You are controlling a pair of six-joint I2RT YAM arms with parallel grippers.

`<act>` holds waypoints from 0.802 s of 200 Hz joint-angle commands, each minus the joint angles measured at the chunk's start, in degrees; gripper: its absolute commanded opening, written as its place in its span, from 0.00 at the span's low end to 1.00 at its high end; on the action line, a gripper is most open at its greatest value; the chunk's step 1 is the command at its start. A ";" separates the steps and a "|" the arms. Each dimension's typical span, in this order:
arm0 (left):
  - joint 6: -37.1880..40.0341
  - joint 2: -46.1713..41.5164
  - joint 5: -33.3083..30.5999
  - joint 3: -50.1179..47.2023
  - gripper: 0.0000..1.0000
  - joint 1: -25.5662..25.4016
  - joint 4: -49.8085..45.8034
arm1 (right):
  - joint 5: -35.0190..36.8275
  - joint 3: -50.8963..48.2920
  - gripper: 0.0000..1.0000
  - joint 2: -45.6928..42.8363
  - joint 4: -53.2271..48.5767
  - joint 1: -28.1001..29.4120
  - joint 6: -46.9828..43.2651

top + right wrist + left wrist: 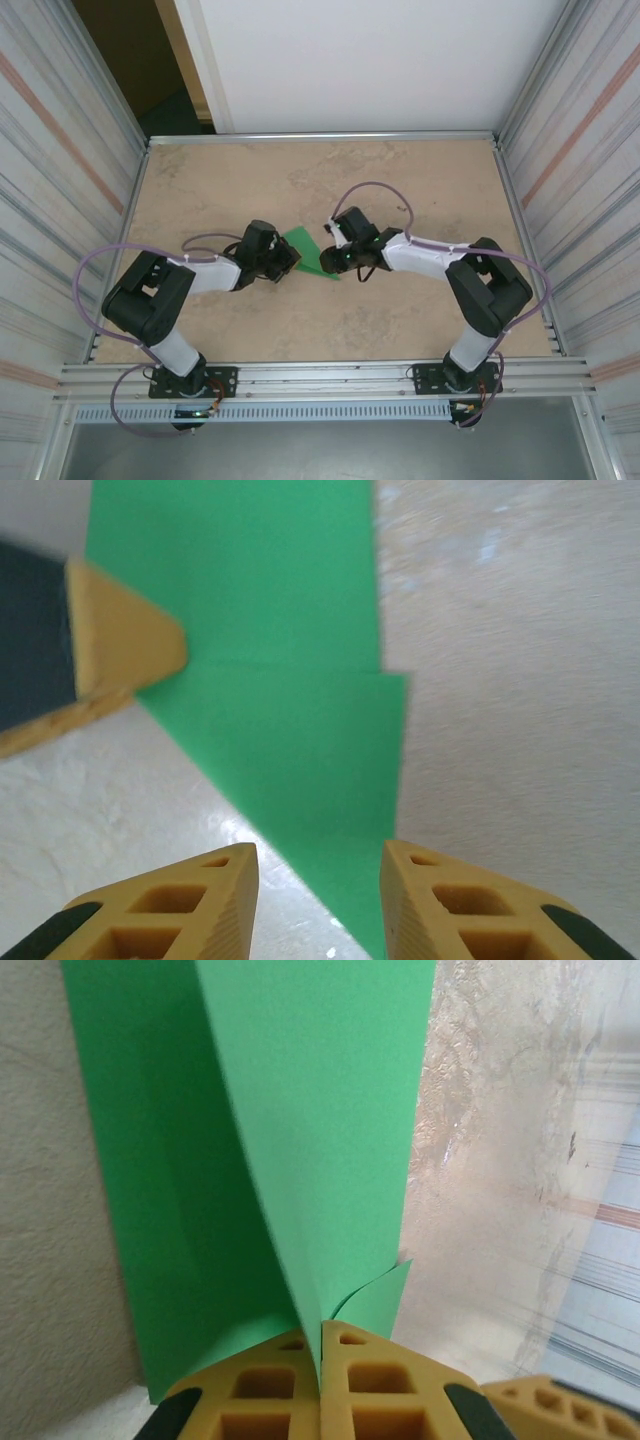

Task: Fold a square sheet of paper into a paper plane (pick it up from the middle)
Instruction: Fourth fold the wing at the center of the table.

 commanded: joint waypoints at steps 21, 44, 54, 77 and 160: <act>1.09 -1.08 1.02 2.42 0.04 0.44 -5.41 | 9.28 3.31 0.41 4.12 -2.29 4.92 -9.73; 1.06 -1.27 1.64 3.26 0.05 0.51 -6.33 | 10.55 4.73 0.42 6.45 -2.22 6.03 -11.16; 0.99 -1.25 1.72 3.60 0.04 0.61 -6.92 | 10.95 5.05 0.42 7.00 -2.13 6.17 -11.60; 0.99 -1.16 2.07 4.29 0.04 0.59 -7.39 | 10.81 5.05 0.41 7.44 -1.70 6.41 -12.92; 1.15 -1.16 2.73 5.55 0.05 1.00 -9.70 | 10.75 4.39 0.35 7.71 -1.27 6.70 -15.69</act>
